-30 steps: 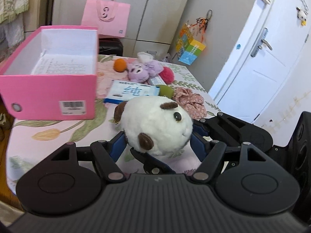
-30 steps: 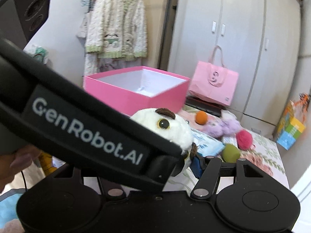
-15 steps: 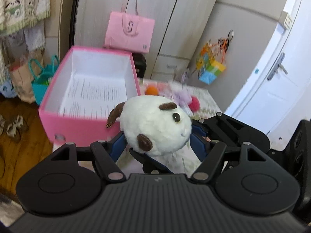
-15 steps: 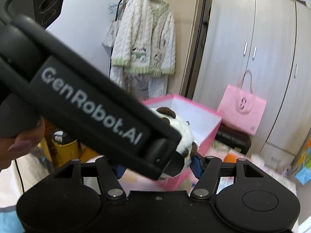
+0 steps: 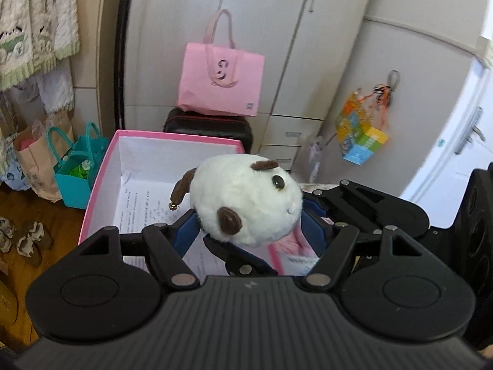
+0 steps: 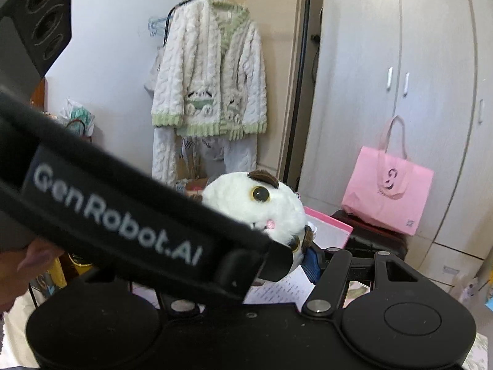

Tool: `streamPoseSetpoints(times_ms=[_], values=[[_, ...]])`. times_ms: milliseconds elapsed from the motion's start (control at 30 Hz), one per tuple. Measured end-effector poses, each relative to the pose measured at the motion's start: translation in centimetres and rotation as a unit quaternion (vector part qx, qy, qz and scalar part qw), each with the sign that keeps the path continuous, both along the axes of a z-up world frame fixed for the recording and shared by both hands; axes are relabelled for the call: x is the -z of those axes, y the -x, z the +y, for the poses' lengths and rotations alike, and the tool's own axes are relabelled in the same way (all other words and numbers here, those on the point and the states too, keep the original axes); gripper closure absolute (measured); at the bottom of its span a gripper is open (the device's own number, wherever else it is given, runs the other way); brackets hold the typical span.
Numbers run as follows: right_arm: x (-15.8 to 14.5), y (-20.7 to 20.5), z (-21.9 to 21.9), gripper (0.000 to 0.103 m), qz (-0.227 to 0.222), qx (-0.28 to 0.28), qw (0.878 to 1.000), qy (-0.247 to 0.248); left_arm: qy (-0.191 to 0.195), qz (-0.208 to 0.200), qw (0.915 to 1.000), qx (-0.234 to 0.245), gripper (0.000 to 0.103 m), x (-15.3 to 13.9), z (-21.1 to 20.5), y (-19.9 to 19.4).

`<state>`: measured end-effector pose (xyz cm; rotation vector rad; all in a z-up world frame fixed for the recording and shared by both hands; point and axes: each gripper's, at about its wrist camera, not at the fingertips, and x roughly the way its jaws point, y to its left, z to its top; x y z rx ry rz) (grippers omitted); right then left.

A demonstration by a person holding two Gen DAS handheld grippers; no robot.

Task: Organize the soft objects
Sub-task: 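Carry the plush toy with the left gripper into the pink box, then open the left gripper to release the plush toy and withdraw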

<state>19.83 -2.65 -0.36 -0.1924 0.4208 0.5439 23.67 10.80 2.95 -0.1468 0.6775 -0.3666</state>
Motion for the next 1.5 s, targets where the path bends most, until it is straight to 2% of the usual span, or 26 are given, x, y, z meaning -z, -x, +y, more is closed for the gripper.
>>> streamPoseSetpoints(times_ms=[200,333,533,733,967,1200,1500], values=[[1.9,-6.8,2.2,0.035,0.04,-0.013,0.998,0.038,0.023,0.034,0.9991,-0.013,0.032,3.2,1.3,-6.2],[3.6,-9.9,2.6,0.035,0.067,-0.022,0.996,0.054,0.031,0.052,0.998,-0.019,0.032,4.9,1.6,-8.8],[4.6,-12.9,3.7,0.035,0.091,-0.04,0.99,0.101,0.046,0.086,0.995,-0.022,0.032,6.5,2.4,-10.9],[4.9,-14.0,4.9,0.032,0.096,-0.045,0.981,0.162,0.04,0.1,0.9932,-0.044,0.032,7.1,2.5,-11.7],[4.5,-13.5,4.3,0.028,0.103,-0.046,0.982,0.15,0.012,0.06,0.9964,-0.058,0.029,5.6,3.0,-9.8],[2.7,-10.0,3.6,0.028,0.096,-0.049,0.985,0.135,-0.002,0.042,0.9982,-0.042,0.029,3.3,3.2,-6.1],[1.0,-6.3,2.1,0.027,0.096,-0.059,0.986,0.12,-0.021,-0.004,0.9991,-0.036,0.028,0.6,3.6,-0.2]])
